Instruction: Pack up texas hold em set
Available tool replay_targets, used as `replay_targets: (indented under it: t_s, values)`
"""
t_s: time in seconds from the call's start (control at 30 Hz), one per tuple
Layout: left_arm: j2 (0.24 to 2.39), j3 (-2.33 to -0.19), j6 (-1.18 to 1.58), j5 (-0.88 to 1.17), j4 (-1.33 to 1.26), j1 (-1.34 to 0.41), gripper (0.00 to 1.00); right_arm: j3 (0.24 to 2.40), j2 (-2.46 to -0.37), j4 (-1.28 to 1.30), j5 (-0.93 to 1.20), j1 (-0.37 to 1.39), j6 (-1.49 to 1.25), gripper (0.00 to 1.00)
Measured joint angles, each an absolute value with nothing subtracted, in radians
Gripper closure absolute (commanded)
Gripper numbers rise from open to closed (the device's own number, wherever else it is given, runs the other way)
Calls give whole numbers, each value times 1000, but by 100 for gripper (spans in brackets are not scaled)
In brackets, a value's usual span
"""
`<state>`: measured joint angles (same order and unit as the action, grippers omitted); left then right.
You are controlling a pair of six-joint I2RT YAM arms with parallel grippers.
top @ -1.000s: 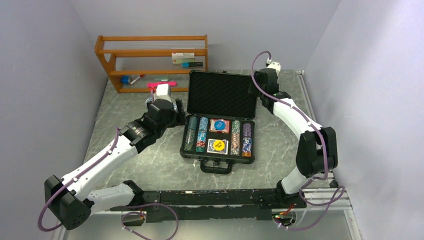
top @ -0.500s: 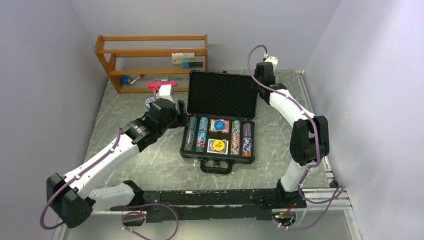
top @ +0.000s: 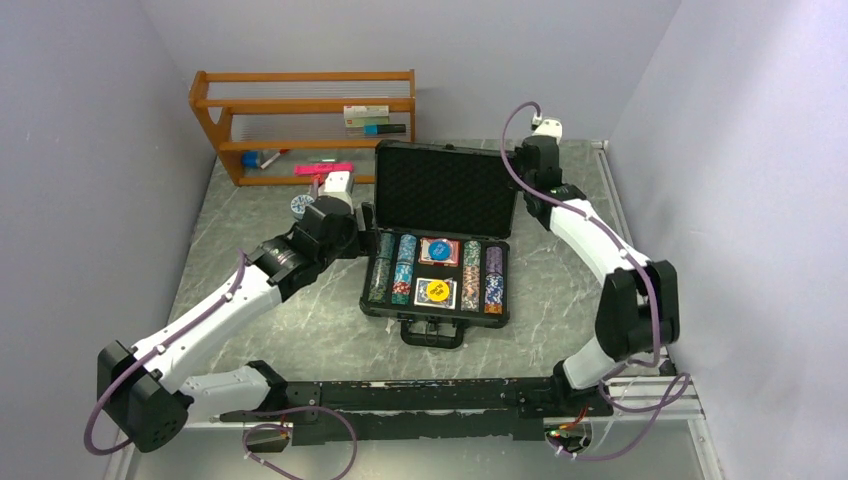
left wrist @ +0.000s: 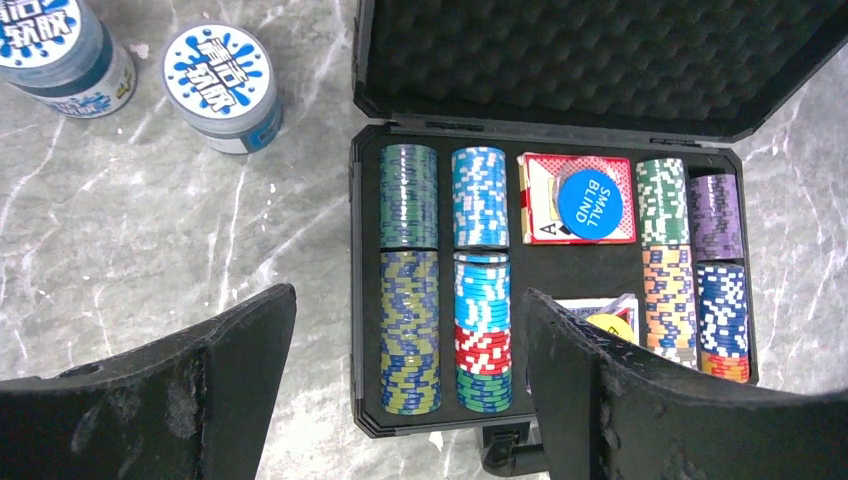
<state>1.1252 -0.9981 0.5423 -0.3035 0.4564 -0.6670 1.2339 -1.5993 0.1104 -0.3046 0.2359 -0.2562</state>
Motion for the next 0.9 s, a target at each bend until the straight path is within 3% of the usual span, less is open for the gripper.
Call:
replay_targets:
  t_s: [0.53,0.73,0.9]
  values:
    - [1140,-1097,536,-293,450,-666,14,718,-1000,-54,-272,290,-219,100]
    - [1182,-1231,527,-255,356,-664,14,640,-865,-22,-308,299,-224,100]
    - [1338,-1322,532,-143,246,-663,14,625,-826,-1,-310,300,-228,100]
